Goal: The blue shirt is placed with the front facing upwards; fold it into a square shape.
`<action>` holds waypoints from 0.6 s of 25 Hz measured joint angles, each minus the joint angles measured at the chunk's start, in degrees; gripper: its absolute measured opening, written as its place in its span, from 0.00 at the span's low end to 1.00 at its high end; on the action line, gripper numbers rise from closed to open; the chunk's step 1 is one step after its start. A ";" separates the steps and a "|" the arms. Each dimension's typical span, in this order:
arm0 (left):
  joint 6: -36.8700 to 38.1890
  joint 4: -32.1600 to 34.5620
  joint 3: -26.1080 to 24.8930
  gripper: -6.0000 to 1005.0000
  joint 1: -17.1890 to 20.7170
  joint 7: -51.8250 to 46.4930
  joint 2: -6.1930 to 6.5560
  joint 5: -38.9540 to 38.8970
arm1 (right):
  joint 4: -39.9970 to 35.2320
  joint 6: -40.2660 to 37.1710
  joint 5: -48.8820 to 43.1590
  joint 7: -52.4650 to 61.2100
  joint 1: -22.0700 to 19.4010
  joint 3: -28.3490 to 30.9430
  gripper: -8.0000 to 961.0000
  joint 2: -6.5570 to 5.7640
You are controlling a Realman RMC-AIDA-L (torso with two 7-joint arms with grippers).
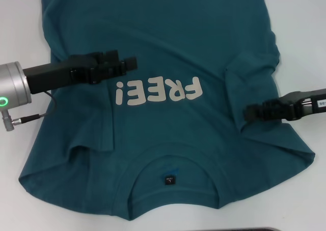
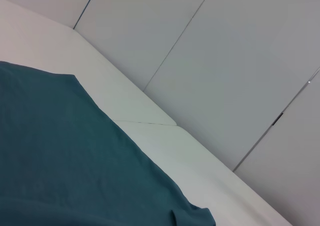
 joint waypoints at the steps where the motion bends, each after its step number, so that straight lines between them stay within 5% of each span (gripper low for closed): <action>1: 0.00 0.00 0.00 0.81 0.00 0.00 0.00 0.00 | -0.15 -0.41 0.01 -0.08 -0.29 0.80 0.19 -0.16; 15: -0.15 0.00 -0.01 0.81 -0.20 0.00 -0.03 -0.03 | 1.07 2.36 -0.36 -1.65 -2.54 6.53 0.70 -0.89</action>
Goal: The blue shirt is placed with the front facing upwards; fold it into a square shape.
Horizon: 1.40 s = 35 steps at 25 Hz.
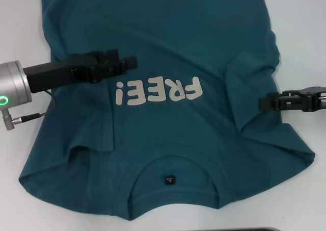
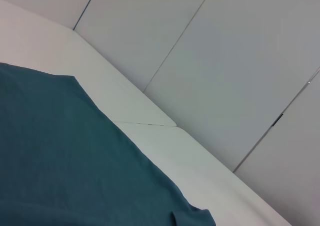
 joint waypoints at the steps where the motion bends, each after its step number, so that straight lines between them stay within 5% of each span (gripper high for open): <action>1: 0.00 0.00 0.01 0.81 -0.01 0.00 -0.01 -0.02 | 0.21 0.59 -0.22 0.35 0.10 -0.13 0.73 0.07; 21: 0.21 0.00 0.07 0.81 0.06 0.07 0.03 0.18 | 0.50 4.01 -3.19 4.84 -0.24 -0.34 0.74 0.05; 35: 0.11 0.00 -0.10 0.82 0.07 0.09 0.14 0.27 | 0.86 9.02 -4.05 5.88 3.13 -0.93 0.75 2.63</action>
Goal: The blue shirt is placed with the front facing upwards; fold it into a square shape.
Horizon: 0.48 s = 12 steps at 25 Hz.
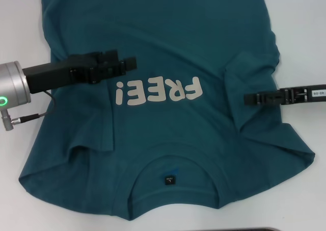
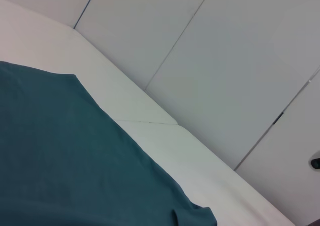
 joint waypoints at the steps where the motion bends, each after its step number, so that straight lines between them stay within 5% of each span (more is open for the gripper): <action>1: -0.01 0.00 0.00 0.82 0.00 0.00 0.02 0.02 | 0.20 -0.04 0.00 0.02 0.43 -0.01 0.75 0.16; 12: -0.11 0.00 0.03 0.82 0.12 0.06 0.25 0.11 | 2.83 -1.00 0.52 -0.72 5.59 -1.41 0.75 1.84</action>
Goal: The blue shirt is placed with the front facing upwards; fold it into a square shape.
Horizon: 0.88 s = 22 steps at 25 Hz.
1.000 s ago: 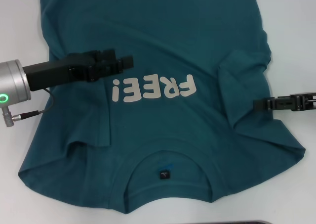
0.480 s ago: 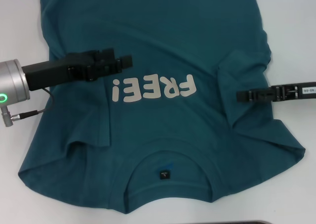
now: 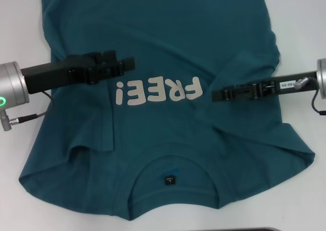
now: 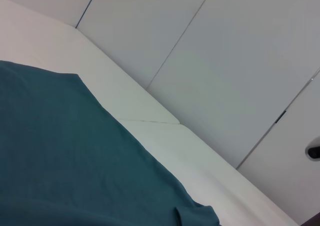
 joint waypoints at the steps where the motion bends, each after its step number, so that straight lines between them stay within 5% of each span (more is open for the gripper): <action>1: 0.00 0.00 -0.04 0.82 0.03 0.00 0.01 0.00 | 0.00 -0.36 0.10 -0.31 0.29 0.00 0.76 0.11; 15: -0.09 0.39 -0.37 0.82 0.55 0.67 -0.24 -0.12 | -0.71 1.81 5.10 -12.26 -2.62 0.56 0.76 0.83; 22: -0.09 0.68 -0.40 0.82 0.52 0.48 -0.26 -0.29 | -0.65 2.37 12.98 -21.22 -6.35 0.74 0.77 0.01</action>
